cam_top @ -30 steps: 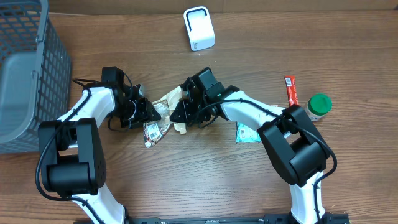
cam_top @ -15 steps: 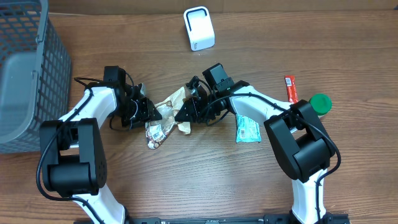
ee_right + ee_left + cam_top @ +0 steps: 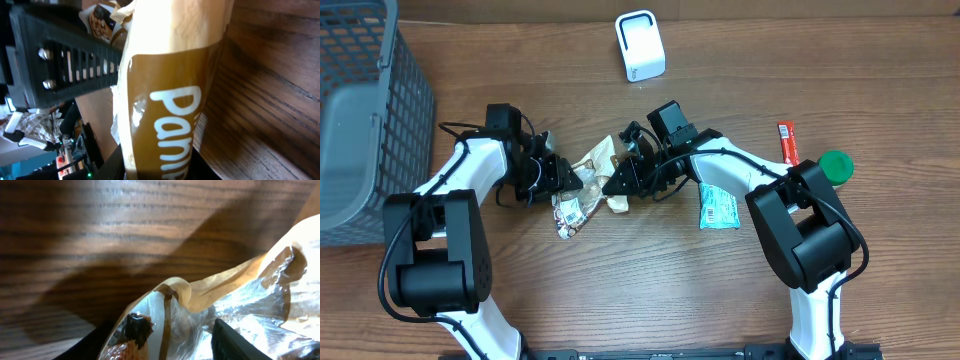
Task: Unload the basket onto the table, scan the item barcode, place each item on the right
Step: 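Release the bag with the left gripper and lift it with the right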
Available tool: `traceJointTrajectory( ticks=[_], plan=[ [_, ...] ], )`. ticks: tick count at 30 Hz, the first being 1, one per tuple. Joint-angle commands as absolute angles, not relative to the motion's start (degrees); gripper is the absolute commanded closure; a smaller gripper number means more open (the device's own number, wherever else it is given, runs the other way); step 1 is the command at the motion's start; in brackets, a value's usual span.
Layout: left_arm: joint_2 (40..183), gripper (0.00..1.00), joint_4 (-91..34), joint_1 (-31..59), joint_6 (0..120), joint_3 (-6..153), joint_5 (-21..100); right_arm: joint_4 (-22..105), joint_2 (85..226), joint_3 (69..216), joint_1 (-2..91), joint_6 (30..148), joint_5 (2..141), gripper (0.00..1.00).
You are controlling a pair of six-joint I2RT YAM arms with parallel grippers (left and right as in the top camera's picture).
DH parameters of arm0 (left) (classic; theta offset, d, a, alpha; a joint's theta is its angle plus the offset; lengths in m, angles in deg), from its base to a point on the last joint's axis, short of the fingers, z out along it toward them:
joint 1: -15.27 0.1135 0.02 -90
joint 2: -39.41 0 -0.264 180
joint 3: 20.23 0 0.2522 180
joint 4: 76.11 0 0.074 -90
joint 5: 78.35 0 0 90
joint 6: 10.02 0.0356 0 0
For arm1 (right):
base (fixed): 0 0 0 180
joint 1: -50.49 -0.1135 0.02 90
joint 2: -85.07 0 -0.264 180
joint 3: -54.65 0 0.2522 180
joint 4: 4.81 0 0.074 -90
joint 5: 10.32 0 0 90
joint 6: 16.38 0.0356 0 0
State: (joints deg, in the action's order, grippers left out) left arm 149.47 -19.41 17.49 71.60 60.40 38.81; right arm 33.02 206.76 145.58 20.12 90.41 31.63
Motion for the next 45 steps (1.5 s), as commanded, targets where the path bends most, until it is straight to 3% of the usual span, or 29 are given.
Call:
traceJointTrajectory(
  ticks=[1,13,14,15,16,22,30,39,45],
  plan=[
    [150.52,0.43,-19.15,18.99,74.18,63.07,35.42,33.15,206.87,145.51,19.92,88.08,30.1,0.96],
    [149.5,0.38,-19.72,24.7,74.64,70.5,33.36,35.16,206.87,145.51,19.92,82.06,30.1,0.96],
    [149.52,0.36,-19.58,24.96,74.57,70.5,32.64,35.05,206.87,145.51,19.92,82.06,30.1,0.96],
    [149.54,0.14,-19.5,25.09,73.94,70.5,31.11,34.95,206.87,145.51,19.92,82.09,30.1,0.96],
    [149.54,0.09,-19.39,25.16,73.24,70.5,29.17,34.79,206.87,145.51,19.92,82.22,30.1,0.96],
    [149.54,0.0,-18.43,25.27,70.75,70.48,14.57,35.45,205.01,145.53,19.75,82.55,33.51,0.96],
    [149.54,0.0,-18.88,25.29,71.45,70.48,10.81,37.0,199.11,145.68,20.03,82.48,40.85,0.96],
    [147.46,0.0,-20.5,25.03,77.92,73.49,18.0,39.1,195.7,145.71,20.2,82.46,43.89,0.96],
    [146.52,0.0,-22.95,24.85,88.83,74.33,20.12,39.95,195.7,145.71,20.25,82.55,43.63,0.96]
  ],
)
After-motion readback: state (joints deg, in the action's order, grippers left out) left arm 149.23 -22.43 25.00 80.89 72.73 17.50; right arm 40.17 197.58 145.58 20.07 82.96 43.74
